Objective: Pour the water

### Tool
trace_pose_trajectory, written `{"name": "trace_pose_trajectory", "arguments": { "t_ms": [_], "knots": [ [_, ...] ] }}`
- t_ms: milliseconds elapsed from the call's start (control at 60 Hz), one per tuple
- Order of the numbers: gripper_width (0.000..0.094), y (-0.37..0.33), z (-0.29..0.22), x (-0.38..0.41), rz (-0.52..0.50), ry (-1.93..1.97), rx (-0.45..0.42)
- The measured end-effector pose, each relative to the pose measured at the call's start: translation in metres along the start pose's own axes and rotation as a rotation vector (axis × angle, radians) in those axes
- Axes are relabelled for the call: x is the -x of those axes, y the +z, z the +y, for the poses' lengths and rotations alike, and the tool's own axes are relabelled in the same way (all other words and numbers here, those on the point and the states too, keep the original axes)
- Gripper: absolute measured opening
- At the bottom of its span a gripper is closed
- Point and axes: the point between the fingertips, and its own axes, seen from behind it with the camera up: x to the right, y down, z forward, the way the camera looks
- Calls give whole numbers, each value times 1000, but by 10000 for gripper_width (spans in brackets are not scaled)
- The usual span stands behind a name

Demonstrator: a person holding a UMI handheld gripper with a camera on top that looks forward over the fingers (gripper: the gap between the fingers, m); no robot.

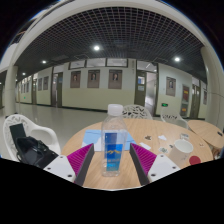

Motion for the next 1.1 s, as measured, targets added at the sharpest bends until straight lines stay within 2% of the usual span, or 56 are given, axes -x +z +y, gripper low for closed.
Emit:
{"name": "trace_pose_trajectory", "arguments": {
  "t_ms": [133,200,233,400,550,717,833,1017,1100],
  "knots": [
    [706,47,4,-4,19,-1,17],
    [521,59,6,0,7,12,27],
    [514,62,6,-3,6,23,21],
    [338,61,8,-4,3,44,-10],
    [330,58,-5,-10,8,214,-20],
    [328,35,-57,-52,-51,665,-140],
    [326,21,-70,-81,-100,1016,-178],
    [324,16,-62,-123,-206,1498,-141],
    [326,10,-49,-121,-215,1661,-123]
  ]
}}
